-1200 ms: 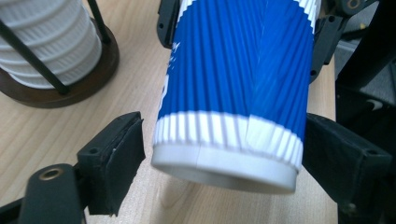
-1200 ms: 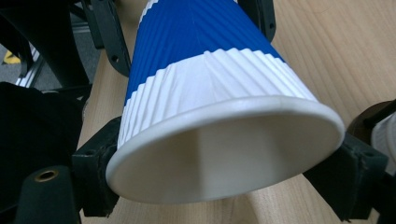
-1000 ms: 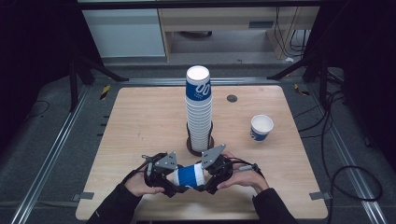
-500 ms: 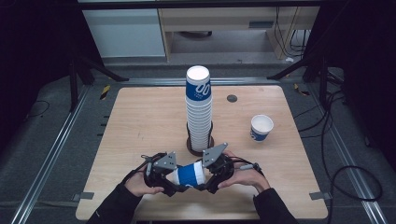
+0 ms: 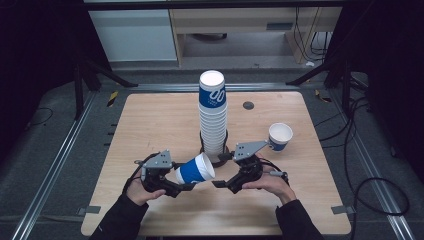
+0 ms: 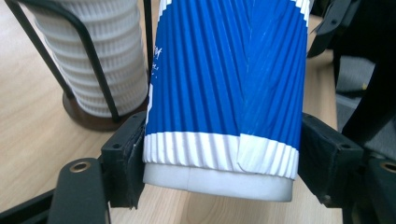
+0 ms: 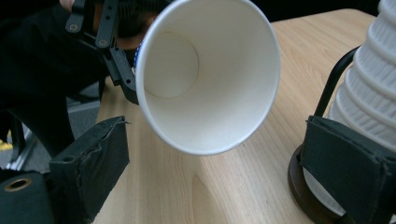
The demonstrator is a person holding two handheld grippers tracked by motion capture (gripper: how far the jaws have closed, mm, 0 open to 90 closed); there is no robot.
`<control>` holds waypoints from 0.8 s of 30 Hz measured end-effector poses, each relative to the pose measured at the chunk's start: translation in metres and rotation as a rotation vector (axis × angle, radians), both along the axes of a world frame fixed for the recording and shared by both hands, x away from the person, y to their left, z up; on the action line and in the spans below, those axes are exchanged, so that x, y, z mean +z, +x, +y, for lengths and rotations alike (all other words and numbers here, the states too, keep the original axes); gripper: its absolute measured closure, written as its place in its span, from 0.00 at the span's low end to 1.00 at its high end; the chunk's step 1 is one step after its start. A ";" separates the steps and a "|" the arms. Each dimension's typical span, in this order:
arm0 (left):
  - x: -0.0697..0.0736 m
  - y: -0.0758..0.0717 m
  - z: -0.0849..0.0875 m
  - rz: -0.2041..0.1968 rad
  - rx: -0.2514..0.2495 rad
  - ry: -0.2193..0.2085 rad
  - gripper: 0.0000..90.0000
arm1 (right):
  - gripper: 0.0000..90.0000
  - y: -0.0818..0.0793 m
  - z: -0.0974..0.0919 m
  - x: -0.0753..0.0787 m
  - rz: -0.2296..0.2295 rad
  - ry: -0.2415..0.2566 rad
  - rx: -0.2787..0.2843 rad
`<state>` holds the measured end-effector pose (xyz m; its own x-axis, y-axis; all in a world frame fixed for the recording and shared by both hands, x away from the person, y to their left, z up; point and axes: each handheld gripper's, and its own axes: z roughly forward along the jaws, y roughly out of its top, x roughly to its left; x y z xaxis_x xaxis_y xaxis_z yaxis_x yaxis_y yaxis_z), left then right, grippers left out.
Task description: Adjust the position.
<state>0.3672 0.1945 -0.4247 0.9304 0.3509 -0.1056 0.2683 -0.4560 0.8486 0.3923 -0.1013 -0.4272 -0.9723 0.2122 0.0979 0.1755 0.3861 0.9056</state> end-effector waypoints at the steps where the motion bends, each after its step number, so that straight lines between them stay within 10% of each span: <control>1: 0.000 0.000 0.000 -0.002 0.000 -0.008 0.29 | 0.09 0.000 0.000 0.000 0.001 0.013 -0.004; 24: -0.004 -0.011 -0.023 0.008 -0.107 -0.022 0.29 | 0.17 -0.004 0.010 -0.006 0.116 0.079 0.131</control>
